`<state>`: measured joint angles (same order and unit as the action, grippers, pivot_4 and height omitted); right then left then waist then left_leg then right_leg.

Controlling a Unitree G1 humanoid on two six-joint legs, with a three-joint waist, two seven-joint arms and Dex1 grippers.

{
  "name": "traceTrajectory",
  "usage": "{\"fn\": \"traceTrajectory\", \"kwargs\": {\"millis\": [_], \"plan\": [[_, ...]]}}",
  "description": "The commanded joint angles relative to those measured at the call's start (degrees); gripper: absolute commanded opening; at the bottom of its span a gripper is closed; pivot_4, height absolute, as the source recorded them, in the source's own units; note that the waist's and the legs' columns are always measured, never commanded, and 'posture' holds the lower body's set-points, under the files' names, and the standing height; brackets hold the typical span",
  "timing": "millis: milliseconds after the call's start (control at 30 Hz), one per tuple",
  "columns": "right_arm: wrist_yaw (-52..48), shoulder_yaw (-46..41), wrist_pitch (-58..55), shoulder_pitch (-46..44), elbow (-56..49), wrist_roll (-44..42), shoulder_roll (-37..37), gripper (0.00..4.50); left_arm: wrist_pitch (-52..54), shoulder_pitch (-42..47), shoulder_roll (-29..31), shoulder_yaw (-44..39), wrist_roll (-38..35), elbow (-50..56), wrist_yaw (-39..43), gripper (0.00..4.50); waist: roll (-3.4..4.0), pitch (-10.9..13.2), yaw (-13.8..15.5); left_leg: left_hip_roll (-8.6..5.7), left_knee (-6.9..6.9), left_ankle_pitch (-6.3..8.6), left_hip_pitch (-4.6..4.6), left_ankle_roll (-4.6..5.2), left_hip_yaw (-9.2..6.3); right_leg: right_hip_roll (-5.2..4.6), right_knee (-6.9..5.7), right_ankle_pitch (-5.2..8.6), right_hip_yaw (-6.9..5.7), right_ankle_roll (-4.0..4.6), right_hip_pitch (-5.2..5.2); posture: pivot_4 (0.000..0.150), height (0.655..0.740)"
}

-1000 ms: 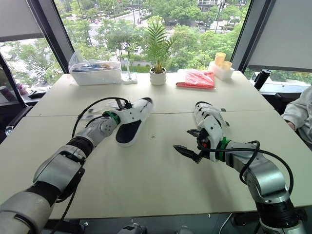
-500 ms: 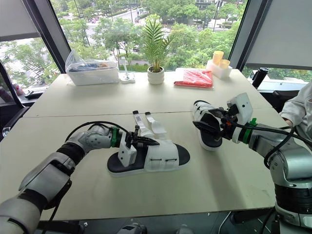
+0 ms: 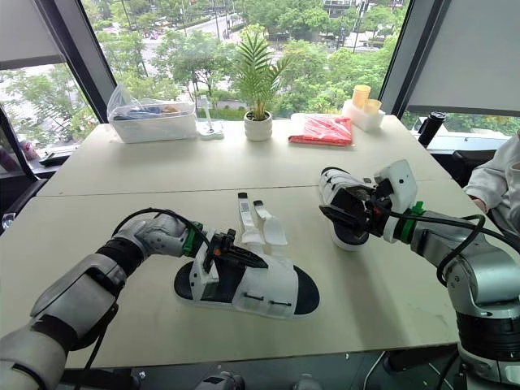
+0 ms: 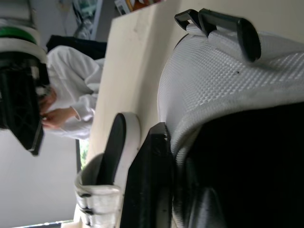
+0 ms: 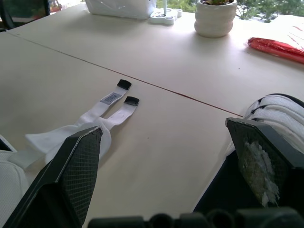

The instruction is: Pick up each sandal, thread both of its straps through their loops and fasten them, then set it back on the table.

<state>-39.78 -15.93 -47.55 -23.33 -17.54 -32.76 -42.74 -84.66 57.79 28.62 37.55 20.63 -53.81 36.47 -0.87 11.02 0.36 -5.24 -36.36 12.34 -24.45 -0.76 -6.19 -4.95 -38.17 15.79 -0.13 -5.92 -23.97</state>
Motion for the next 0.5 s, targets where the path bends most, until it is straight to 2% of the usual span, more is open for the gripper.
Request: {"fn": "traceTrajectory", "kwargs": {"millis": [33,133,200,267,433,500], "plan": [[0.2,-0.4,1.3,-0.2,-2.2,-0.6,-0.3,4.50,1.8,-1.4,1.2,0.8,-1.6,1.3,1.4,1.96,0.00,0.0,-0.1,0.00,0.00,0.00,0.01,0.00,0.00,0.00,0.00,0.00,0.00,0.00,0.01,0.150,0.7400],[0.3,-0.3,1.3,-0.1,-2.3,-0.7,-0.3,4.50,4.1,-3.5,3.4,1.6,-7.0,4.3,3.8,3.55,0.00,0.0,-0.2,0.01,0.00,0.00,0.02,0.01,-0.01,0.00,-0.02,0.00,0.01,0.00,0.01,0.150,0.7400],[0.3,-0.1,1.5,-0.3,-2.0,-0.6,-0.2,4.50,8.6,-6.4,7.3,2.6,-14.7,9.2,7.8,4.44,0.02,0.0,-0.4,0.02,-0.01,0.00,0.03,0.00,-0.03,-0.01,-0.02,0.00,0.01,0.00,0.01,0.150,0.7400],[0.3,0.4,1.9,-0.5,-1.5,-0.4,0.0,4.50,12.6,-9.7,12.6,3.7,-23.8,15.4,12.8,4.44,0.04,0.0,-1.4,0.04,0.02,0.00,0.05,0.00,-0.04,-0.02,-0.02,0.00,0.02,0.00,0.02,0.150,0.7400],[-0.2,1.7,2.7,-1.1,-0.3,-0.3,0.3,4.50,25.0,-15.8,20.7,0.1,-36.8,25.8,24.0,4.44,0.12,-0.1,-1.4,0.12,0.08,-0.01,0.07,-0.02,-0.05,-0.04,-0.03,0.00,0.13,0.02,-0.02,0.150,0.7400],[-0.5,2.4,3.2,-1.3,0.3,-0.1,0.4,4.50,33.2,-18.5,22.9,-2.8,-42.2,30.3,27.4,4.44,0.12,-0.1,-1.2,0.10,0.01,-0.01,0.06,-0.01,-0.07,-0.03,-0.01,0.00,0.12,0.02,0.04,0.150,0.7400]]}}
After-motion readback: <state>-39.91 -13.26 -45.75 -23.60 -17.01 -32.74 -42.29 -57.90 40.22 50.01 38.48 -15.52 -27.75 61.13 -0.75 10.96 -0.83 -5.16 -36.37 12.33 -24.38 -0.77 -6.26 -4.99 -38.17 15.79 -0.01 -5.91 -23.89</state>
